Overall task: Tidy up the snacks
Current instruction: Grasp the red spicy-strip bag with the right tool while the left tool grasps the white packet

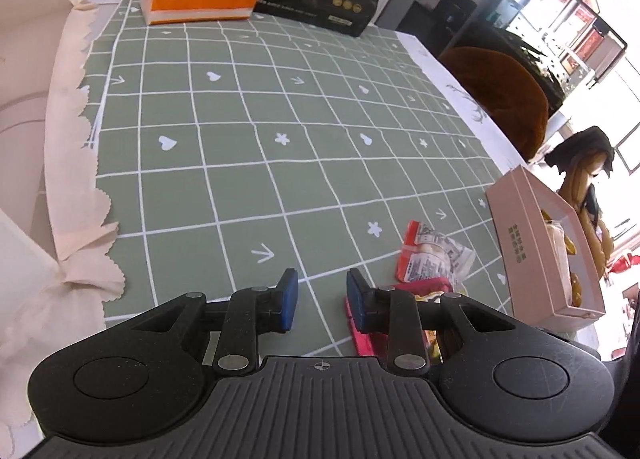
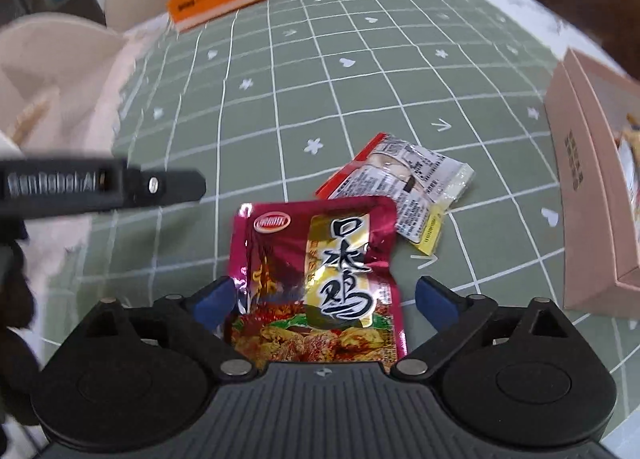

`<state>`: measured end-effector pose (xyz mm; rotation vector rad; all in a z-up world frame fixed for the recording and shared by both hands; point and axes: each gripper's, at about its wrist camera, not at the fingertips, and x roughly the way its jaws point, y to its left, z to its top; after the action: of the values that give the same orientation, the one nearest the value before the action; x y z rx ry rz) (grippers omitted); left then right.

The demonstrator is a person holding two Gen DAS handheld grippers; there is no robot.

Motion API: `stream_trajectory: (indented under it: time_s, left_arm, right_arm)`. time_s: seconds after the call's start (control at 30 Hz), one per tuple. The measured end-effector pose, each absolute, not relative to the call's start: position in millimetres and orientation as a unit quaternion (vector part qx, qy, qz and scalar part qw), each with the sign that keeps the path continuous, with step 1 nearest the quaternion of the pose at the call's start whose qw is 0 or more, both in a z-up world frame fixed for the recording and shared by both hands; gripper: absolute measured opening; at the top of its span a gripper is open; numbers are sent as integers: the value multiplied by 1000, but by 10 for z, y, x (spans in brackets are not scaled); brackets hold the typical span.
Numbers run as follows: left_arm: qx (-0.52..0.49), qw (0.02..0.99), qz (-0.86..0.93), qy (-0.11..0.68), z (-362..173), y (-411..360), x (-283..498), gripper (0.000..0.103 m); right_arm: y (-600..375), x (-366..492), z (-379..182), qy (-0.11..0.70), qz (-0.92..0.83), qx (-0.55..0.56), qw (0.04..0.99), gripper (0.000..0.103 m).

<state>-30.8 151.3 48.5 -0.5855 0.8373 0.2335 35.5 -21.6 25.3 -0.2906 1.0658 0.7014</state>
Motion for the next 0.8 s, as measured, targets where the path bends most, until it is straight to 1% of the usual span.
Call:
stream_trajectory:
  time_s: [0.13,0.2,0.27,0.3,0.33,0.47,0.57,0.67,0.73,0.8]
  left_arm:
    - [-276,868,108,399,503,1516,-281,31]
    - [-274,869,102,399,515,1506,-239,31]
    - [-271,871,97,397,528,1486,-176,31]
    - [-267,874,91,396,540,1470,-129,31]
    - [-264,877,84,394,551,1448,-78,31]
    - [-239,891,25,385,599,1291,251,31]
    - [-217,900,-23,377,595,1152,559,31]
    - [-184,906,-35,380,545,1005,883,31]
    - [-148,905,-43,398,475,897,1059,31]
    - [-121,896,-58,423,390,828,1149,28]
  right_arm:
    - [-142,251,225,481,314,-159,803,99]
    - [-180,248,246,484,318,-161,799,98]
    - [-250,242,272,484,318,-157,800,87]
    - [-310,244,289,483,320,-152,800,84]
    - [-385,235,306,483,322,-147,801,77]
    - [-741,179,350,488,315,-132,803,64]
    - [-1047,146,355,492,293,-128,810,61]
    - [-1380,168,349,493,250,-121,824,61]
    - [-1619,229,343,497,217,-108,834,61]
    - [-1818,285,348,502,194,-89,838,61]
